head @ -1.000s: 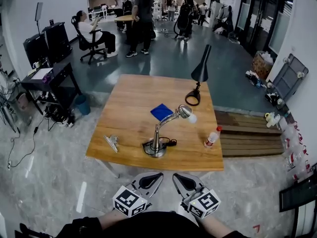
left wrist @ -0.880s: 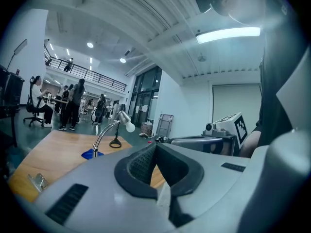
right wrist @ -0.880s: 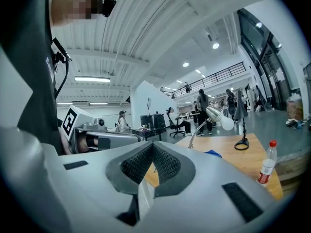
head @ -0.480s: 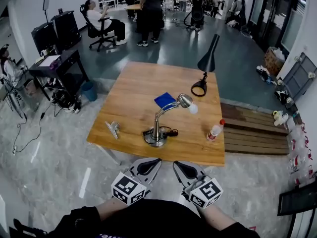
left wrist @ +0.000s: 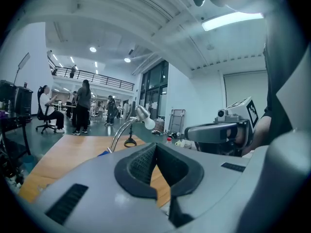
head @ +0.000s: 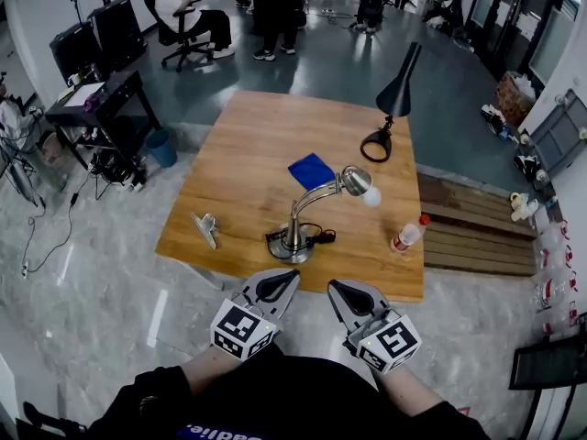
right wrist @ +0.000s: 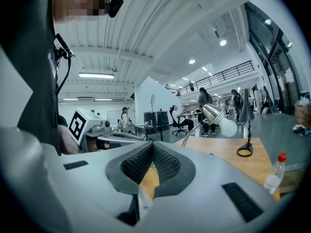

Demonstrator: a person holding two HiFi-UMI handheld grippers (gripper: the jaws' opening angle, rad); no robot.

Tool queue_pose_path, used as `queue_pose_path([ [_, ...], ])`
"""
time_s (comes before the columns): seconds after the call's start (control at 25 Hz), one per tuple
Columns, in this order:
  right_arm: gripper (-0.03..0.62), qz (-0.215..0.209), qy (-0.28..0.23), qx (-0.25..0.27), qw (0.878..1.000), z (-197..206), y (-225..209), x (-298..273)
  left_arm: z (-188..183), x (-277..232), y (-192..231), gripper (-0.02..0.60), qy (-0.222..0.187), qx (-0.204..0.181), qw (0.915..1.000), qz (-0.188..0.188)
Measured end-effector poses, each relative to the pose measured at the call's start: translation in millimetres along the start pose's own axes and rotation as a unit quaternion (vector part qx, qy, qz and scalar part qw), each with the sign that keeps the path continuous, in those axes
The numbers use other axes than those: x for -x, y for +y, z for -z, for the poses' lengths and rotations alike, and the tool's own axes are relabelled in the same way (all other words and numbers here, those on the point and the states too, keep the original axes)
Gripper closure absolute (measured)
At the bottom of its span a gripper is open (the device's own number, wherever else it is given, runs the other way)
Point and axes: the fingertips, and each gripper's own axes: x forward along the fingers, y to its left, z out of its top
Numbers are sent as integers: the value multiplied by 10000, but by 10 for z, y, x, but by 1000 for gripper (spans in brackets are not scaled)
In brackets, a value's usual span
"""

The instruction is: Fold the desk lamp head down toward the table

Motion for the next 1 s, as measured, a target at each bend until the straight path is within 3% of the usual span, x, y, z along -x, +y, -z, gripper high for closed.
queue_pose_path([
  [0.36,589,603,281,241,9975,-150,-340,-755,137,-313,788,572,216,-407,9970,621],
  [0.64,589,1121,505,720,9898,-286,-472,-1086,314,-474,1135,572,378,-476,9914,1160],
  [1.0,585,945,1168,1862,9710,-380,-489,-1342,595,-758,1353,571,657,-470,9883,1294],
])
